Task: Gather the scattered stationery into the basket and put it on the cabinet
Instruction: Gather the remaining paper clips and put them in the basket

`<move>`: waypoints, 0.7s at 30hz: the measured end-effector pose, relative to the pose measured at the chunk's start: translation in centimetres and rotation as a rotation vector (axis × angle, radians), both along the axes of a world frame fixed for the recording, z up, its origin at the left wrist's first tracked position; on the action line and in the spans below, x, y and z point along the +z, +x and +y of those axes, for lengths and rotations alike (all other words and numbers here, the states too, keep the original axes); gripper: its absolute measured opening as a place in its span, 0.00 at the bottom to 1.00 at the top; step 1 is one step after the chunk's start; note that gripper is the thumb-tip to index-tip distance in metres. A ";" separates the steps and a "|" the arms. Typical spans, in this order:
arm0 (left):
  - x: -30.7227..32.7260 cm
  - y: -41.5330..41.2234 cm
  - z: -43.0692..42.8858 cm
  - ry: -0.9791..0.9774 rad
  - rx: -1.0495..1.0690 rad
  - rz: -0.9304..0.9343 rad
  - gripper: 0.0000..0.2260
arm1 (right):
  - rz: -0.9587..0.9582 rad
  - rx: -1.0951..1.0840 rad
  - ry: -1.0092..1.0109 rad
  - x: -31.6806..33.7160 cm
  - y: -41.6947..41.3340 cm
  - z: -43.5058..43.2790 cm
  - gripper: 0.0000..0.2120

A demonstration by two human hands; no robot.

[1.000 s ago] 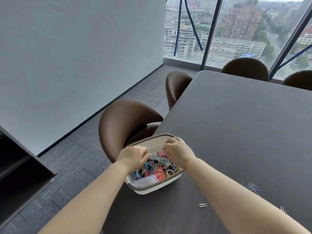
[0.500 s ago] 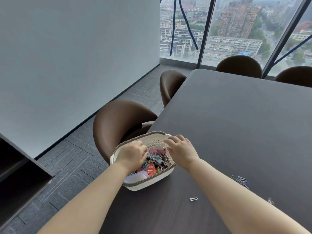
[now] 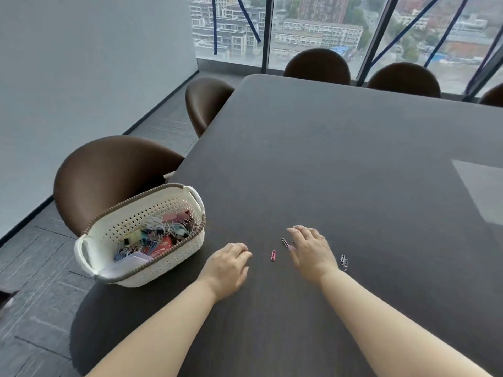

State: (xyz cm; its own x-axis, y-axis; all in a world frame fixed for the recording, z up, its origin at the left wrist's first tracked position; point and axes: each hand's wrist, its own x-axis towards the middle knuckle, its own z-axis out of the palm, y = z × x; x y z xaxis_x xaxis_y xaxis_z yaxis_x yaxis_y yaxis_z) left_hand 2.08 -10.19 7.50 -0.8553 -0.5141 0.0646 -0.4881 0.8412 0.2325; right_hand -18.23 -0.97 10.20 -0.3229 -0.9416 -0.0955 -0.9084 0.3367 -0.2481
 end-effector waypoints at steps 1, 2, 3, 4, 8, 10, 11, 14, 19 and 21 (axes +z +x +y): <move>-1.0 -0.2 0.9 0.033 0.068 -0.100 0.22 | -0.008 -0.029 0.032 -0.9 -0.7 1.1 0.22; -2.1 -0.3 1.8 0.054 0.136 -0.203 0.26 | -0.018 -0.064 0.069 -1.9 -1.3 2.3 0.24; -3.2 -0.2 2.7 0.114 0.179 -0.285 0.31 | -0.029 -0.103 0.107 -2.8 -2.0 3.4 0.25; -3.9 -0.1 3.4 0.193 0.216 -0.359 0.38 | -0.035 -0.139 0.148 -3.7 -2.6 4.4 0.27; -5.1 -1.7 4.7 0.226 0.275 -0.452 0.58 | -0.022 -0.238 0.267 -6.1 -4.4 7.7 0.32; -5.1 -3.2 4.7 0.237 0.260 -0.446 0.58 | -0.035 -0.278 0.285 -6.8 -4.9 8.6 0.34; -5.1 -4.0 4.7 0.235 0.252 -0.447 0.57 | -0.046 -0.296 0.289 -7.0 -5.1 8.9 0.35; -5.3 -6.3 4.5 0.226 0.230 -0.429 0.49 | -0.073 -0.332 0.306 -7.4 -5.7 9.4 0.38; -5.7 -9.1 3.8 0.175 0.171 -0.443 0.38 | -0.069 -0.293 0.323 -8.0 -5.8 8.9 0.42; -6.1 -9.9 3.4 0.159 0.105 -0.428 0.38 | -0.070 -0.234 0.302 -8.1 -5.4 8.1 0.44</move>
